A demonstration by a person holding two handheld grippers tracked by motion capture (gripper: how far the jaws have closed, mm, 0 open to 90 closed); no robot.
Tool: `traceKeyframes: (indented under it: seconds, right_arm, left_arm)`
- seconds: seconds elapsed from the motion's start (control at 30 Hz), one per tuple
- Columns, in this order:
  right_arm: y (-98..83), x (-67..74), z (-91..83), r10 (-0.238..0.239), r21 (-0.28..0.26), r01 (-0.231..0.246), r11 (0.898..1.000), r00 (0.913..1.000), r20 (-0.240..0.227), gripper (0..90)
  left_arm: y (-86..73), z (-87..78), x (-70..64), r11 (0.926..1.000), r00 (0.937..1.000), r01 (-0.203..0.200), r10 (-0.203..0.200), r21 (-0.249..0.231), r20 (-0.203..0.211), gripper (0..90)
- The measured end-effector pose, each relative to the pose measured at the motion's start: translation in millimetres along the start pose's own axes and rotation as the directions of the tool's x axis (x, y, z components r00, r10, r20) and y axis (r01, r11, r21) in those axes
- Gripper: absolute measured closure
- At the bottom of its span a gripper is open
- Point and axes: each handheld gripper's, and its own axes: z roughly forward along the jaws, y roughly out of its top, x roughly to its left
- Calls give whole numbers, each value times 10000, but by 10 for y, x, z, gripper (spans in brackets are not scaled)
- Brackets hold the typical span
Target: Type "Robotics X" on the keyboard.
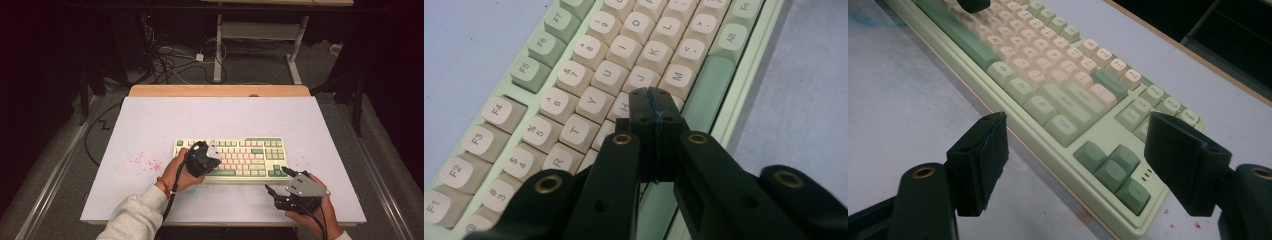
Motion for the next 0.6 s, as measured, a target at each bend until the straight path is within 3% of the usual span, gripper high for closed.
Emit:
traceKeyframes:
  seconds: [0.43, 0.6]
  right_arm:
    - [-8, -6, 8, -5, 32, 5, 10000, 10000, -19, 258]
    - [-15, -7, 12, -50, 75, 51, 10000, 10000, -31, 258]
  left_arm:
    - [32, 66, 25, 9999, 9998, 34, -37, 149, 213, 872]
    - [32, 68, 30, 9998, 9999, 24, -27, 220, 117, 871]
